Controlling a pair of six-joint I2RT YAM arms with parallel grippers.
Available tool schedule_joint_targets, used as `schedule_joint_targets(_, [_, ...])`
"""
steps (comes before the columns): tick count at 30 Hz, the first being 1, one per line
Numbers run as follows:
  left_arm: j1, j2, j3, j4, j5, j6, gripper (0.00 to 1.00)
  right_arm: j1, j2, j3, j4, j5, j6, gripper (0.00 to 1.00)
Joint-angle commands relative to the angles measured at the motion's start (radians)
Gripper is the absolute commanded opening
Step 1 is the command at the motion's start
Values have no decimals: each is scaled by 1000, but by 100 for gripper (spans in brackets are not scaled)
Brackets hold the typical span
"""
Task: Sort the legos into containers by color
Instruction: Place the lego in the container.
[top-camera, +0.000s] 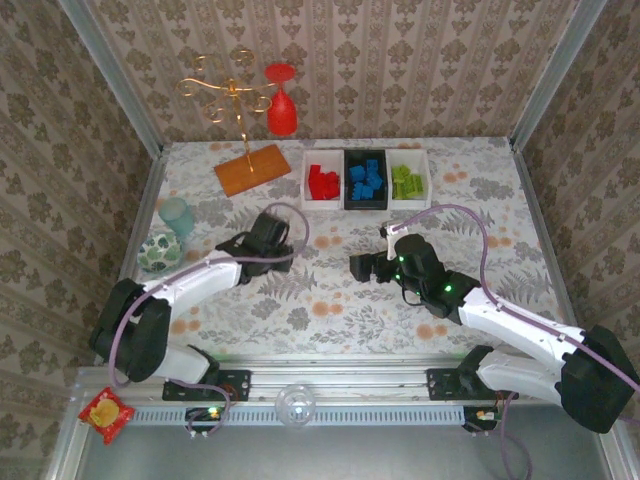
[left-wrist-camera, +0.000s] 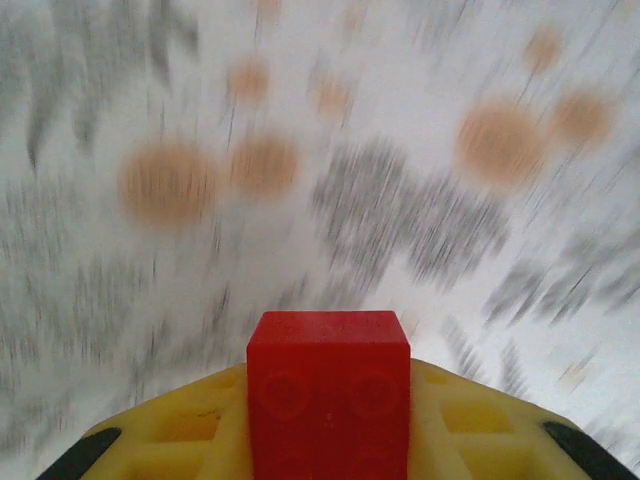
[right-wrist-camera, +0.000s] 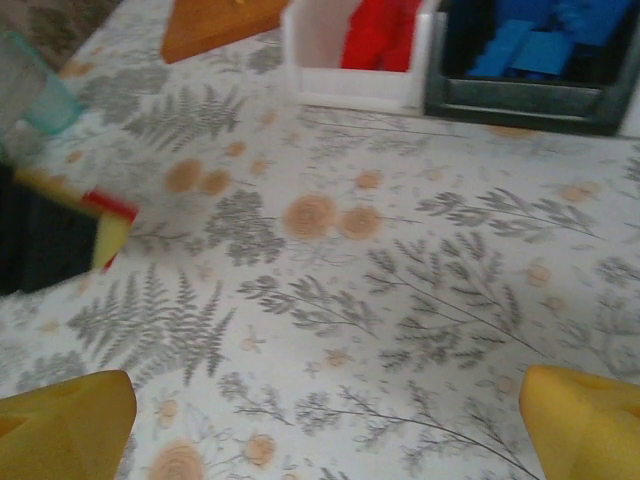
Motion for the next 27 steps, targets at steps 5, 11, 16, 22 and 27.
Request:
schedule_joint_targets(5, [25, 255, 366, 193, 29, 92, 32, -2, -22, 36, 7, 53, 37, 100])
schedule_joint_targets(11, [53, 526, 679, 176, 24, 158, 33, -7, -119, 23, -55, 226, 42, 100])
schedule_joint_targets(16, [85, 713, 865, 193, 68, 146, 35, -14, -170, -1, -62, 239, 34, 100])
schedule_joint_targets(22, [104, 894, 1138, 56, 113, 165, 42, -18, -154, 2, -83, 240, 31, 100])
schedule_joint_targets(27, [105, 891, 1211, 6, 102, 193, 57, -27, -151, 1, -99, 255, 34, 100])
